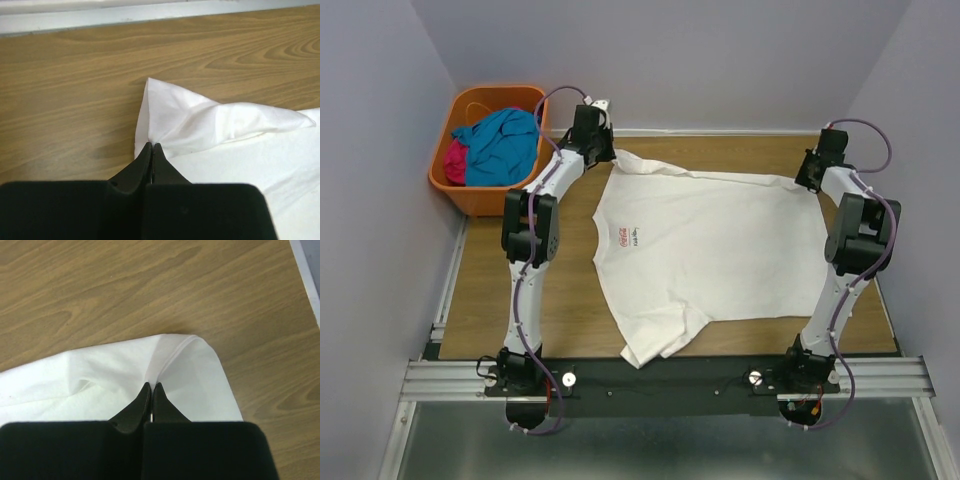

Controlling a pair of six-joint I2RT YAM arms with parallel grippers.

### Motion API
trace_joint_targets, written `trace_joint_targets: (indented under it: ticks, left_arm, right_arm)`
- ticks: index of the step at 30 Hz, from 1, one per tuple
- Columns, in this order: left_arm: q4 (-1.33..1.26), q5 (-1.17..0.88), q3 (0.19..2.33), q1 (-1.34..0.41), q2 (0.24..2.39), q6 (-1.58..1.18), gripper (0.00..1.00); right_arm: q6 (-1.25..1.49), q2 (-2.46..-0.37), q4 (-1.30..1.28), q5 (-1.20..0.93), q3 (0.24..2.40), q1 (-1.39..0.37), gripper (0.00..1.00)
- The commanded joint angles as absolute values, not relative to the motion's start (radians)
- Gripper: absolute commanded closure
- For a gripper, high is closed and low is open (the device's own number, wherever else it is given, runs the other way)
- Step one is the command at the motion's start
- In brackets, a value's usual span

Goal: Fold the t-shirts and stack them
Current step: Fold the tshirt

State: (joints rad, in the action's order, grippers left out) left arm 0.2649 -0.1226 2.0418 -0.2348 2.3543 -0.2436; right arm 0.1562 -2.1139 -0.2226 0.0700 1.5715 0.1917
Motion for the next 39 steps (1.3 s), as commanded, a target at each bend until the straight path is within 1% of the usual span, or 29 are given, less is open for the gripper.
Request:
trace_joint_targets:
  ticks: [1, 10, 15, 19, 27, 30, 33, 36, 39]
  left_arm:
    - [0.245, -0.192, 2.003, -0.232, 2.261, -0.331, 1.00]
    - [0.304, -0.190, 1.983, -0.218, 2.119, -0.429, 1.00]
    - [0.382, -0.244, 1.967, -0.209, 2.082, -0.451, 1.00]
    - [0.379, -0.290, 1.850, -0.210, 1.994, -0.483, 1.00]
    - [0.322, -0.304, 1.602, -0.215, 1.844, -0.548, 1.00]
    - [0.301, -0.334, 1.556, -0.215, 1.810, -0.584, 1.00]
    - [0.307, -0.374, 1.557, -0.218, 1.784, -0.604, 1.00]
    - [0.340, -0.373, 1.556, -0.222, 1.740, -0.604, 1.00]
    - [0.351, -0.379, 1.507, -0.235, 1.707, -0.617, 1.00]
  right_arm:
    - [0.176, -2.120, -0.195, 0.014, 1.618, 0.224, 1.00]
    - [0.224, -2.085, -0.193, -0.009, 1.641, 0.291, 0.99]
    - [0.238, -2.074, -0.196, -0.060, 1.632, 0.307, 1.00]
    - [0.247, -2.048, -0.207, -0.078, 1.611, 0.311, 1.00]
    - [0.238, -2.017, -0.227, -0.072, 1.554, 0.313, 1.00]
    - [0.232, -2.002, -0.236, -0.075, 1.546, 0.314, 1.00]
    - [0.229, -1.991, -0.250, -0.078, 1.548, 0.313, 1.00]
    - [0.219, -1.977, -0.261, -0.064, 1.537, 0.314, 0.99]
    - [0.215, -1.970, -0.262, -0.040, 1.517, 0.314, 0.99]
